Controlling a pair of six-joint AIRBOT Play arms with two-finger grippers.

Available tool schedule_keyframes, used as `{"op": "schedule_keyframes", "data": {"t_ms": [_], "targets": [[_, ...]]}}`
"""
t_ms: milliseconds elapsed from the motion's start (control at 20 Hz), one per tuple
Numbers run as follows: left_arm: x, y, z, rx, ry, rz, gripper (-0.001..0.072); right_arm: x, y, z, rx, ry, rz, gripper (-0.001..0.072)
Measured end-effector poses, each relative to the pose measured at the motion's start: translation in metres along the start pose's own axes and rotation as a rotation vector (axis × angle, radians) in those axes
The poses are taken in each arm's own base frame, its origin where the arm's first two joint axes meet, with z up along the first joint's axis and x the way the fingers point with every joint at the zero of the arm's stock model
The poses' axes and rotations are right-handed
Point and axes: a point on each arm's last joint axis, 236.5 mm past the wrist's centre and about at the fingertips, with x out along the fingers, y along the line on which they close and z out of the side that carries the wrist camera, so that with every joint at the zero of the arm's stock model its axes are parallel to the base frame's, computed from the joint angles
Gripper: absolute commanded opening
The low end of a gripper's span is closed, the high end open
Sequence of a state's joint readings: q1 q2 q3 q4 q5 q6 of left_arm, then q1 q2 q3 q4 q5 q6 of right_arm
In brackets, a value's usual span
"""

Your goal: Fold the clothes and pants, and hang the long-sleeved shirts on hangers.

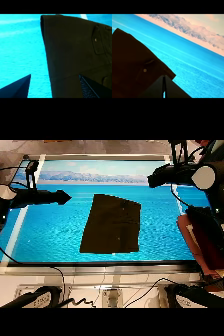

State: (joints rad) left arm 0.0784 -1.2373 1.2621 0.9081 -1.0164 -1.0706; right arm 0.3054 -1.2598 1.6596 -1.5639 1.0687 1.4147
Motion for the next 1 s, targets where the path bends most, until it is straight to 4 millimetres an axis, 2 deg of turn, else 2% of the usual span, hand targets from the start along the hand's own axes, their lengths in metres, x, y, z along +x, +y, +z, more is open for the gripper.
{"op": "schedule_keyframes", "data": {"t_ms": [300, 350, 400, 450, 550, 600, 700, 750, 800, 850, 900, 1000], "targets": [[0.000, 0.000, 0.000, 0.000, 0.000, 0.000, 0.0691, 0.000, 0.003, -0.008, 0.021, 0.035, 0.014, 0.0041], [0.000, 0.000, 0.000, 0.000, -0.001, 0.000, 0.0691, 0.003, -0.003, -0.016, -0.005, 0.067, -0.005, 0.0040], [0.000, 0.000, 0.000, 0.000, -0.002, 0.000, 0.0691, 0.008, -0.012, -0.034, -0.017, 0.130, -0.021, 0.0040], [0.000, 0.000, 0.001, -0.001, -0.003, 0.000, 0.0692, 0.013, -0.025, -0.056, -0.016, 0.200, -0.041, 0.0039], [0.000, -0.001, 0.000, -0.001, 0.001, -0.003, 0.0688, 0.025, -0.045, -0.121, 0.039, 0.390, -0.040, 0.0039], [0.000, -0.002, -0.002, -0.001, 0.010, -0.008, 0.0688, 0.030, -0.046, -0.158, 0.090, 0.483, -0.002, 0.0039], [0.000, -0.004, -0.007, 0.000, 0.029, -0.015, 0.0688, 0.034, -0.025, -0.239, 0.222, 0.680, 0.148, 0.0042], [0.000, -0.004, -0.009, 0.001, 0.036, -0.016, 0.0688, 0.032, -0.007, -0.272, 0.293, 0.754, 0.235, 0.0151], [0.000, -0.004, -0.010, 0.001, 0.043, -0.019, 0.0687, 0.031, 0.014, -0.298, 0.368, 0.803, 0.317, 0.0448], [0.000, -0.004, -0.012, 0.004, 0.048, -0.017, 0.0688, 0.030, 0.036, -0.321, 0.446, 0.837, 0.390, 0.0599], [0.000, -0.003, -0.015, 0.008, 0.060, -0.014, 0.0688, 0.033, 0.055, -0.338, 0.524, 0.847, 0.444, 0.0602], [-0.001, 0.001, -0.023, 0.024, 0.096, 0.000, 0.0686, 0.043, 0.084, -0.358, 0.666, 0.829, 0.493, 0.0594]]}}
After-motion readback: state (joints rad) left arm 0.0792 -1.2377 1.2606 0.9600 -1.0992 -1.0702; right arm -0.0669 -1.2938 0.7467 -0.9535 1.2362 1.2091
